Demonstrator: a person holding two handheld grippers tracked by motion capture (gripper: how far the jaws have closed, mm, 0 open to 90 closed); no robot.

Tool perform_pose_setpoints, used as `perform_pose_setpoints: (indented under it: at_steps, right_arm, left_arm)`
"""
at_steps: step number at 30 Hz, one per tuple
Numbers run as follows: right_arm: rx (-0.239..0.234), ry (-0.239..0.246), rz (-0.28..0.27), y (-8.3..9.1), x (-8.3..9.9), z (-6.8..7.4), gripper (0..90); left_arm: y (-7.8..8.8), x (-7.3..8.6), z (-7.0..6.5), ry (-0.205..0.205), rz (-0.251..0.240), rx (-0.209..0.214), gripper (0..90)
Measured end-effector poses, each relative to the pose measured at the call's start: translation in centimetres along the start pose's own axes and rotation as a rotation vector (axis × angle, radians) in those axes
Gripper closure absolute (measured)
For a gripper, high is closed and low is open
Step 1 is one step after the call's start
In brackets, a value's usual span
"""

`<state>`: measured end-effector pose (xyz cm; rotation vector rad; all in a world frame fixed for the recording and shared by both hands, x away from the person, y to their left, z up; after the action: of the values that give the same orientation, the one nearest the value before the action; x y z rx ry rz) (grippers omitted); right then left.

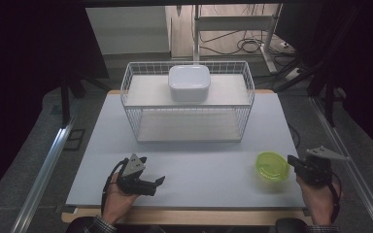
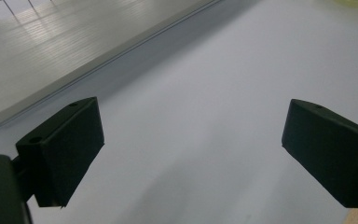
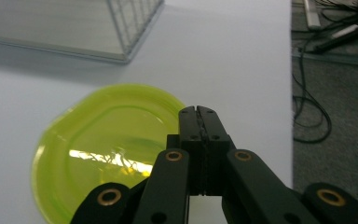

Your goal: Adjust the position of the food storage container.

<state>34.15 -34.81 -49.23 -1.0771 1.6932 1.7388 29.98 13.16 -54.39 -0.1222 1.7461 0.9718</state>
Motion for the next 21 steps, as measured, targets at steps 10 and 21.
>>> perform_pose_setpoints:
  at_steps: [10,21]
  right_arm:
    - [0.046,0.005,0.055,-0.4,1.2,-0.6,89.4]
    - [0.044,0.0,0.089,-0.6,2.0,-0.5,89.4]
  left_arm:
    - [-0.2,0.1,-0.1,-0.008,0.013,-0.004,5.2]
    - [-0.3,0.1,-0.2,-0.011,0.018,-0.003,5.2]
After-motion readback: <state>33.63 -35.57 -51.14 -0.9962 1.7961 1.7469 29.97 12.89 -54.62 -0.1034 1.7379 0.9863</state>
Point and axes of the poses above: each handheld gripper's, and its own axes: y roughly backward along the jaws, x roughly out of its underside, z roughly to its left, the point moved 6 cm from there along -y, roughly forward along the jaws, and after that the axes turned 8 degrees about x, right-handed, at the moved point
